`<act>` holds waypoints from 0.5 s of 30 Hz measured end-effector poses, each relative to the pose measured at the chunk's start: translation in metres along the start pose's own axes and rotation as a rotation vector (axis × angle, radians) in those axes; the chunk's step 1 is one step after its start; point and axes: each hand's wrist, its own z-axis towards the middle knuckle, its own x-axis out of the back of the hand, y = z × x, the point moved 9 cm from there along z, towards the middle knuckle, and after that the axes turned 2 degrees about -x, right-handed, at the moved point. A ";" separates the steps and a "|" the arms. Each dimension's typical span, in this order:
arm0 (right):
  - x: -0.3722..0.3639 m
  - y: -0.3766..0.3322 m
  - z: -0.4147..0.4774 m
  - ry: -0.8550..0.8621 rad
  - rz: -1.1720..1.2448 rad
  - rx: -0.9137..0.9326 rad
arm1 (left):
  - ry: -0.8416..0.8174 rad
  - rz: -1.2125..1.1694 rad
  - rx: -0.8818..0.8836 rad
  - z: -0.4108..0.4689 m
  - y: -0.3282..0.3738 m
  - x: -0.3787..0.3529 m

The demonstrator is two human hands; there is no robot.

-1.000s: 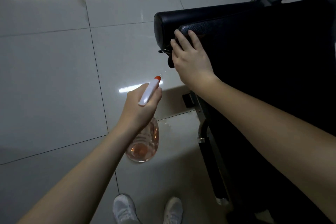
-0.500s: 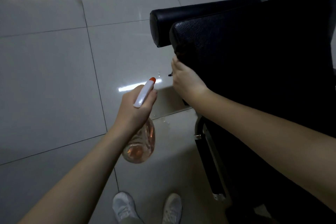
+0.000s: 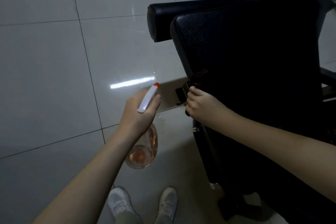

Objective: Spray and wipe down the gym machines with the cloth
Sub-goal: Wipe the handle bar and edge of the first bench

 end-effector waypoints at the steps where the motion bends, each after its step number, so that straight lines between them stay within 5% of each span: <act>1: 0.011 0.003 -0.003 0.090 0.104 -0.047 | -0.004 0.000 -0.005 -0.001 0.001 -0.001; 4: 0.020 0.013 -0.016 0.142 0.441 -0.218 | 0.001 0.004 -0.016 -0.004 0.000 0.000; 7: 0.046 0.057 -0.017 0.390 0.820 -0.526 | 0.058 -0.023 0.021 -0.004 -0.006 0.009; 11: 0.080 0.119 0.012 0.574 0.668 -0.792 | 0.092 -0.048 0.056 -0.002 -0.009 0.014; 12: 0.083 0.126 0.026 0.496 0.512 -0.786 | 0.089 -0.038 0.050 -0.002 -0.009 0.014; 15: 0.035 0.107 0.065 -0.115 0.174 -0.489 | 0.077 -0.027 0.025 -0.002 -0.007 0.011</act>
